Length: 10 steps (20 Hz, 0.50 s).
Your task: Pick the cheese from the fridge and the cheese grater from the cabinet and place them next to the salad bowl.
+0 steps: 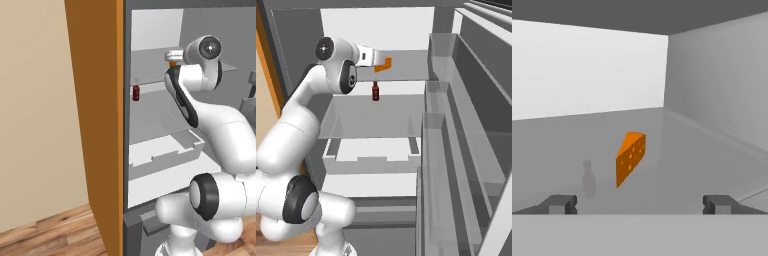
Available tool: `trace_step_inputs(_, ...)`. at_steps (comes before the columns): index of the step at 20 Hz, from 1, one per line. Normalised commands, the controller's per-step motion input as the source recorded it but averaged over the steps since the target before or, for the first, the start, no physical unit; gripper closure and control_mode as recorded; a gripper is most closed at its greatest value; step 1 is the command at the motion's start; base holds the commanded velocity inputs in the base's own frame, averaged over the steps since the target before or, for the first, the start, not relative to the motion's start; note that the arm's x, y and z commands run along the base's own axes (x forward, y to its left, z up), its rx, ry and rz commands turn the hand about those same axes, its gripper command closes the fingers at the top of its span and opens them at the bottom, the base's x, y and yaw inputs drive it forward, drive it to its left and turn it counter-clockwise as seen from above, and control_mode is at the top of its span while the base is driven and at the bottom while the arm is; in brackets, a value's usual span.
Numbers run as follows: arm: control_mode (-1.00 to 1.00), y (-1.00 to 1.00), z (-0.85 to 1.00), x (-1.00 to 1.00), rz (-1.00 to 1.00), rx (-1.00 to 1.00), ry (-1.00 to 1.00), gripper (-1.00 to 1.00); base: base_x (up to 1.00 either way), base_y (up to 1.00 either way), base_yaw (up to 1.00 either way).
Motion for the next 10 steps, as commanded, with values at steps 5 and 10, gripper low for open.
trace_step_inputs(5, -1.00, 0.00, -0.10, 0.16, 0.00, 0.02, 0.02, -1.00, 0.00, 0.00, 0.00)
trace_step_inputs(10, -1.00, 0.00, -0.14, 0.13, 0.00, 0.00, 0.00, -1.00, 0.00, 0.00, 0.00)
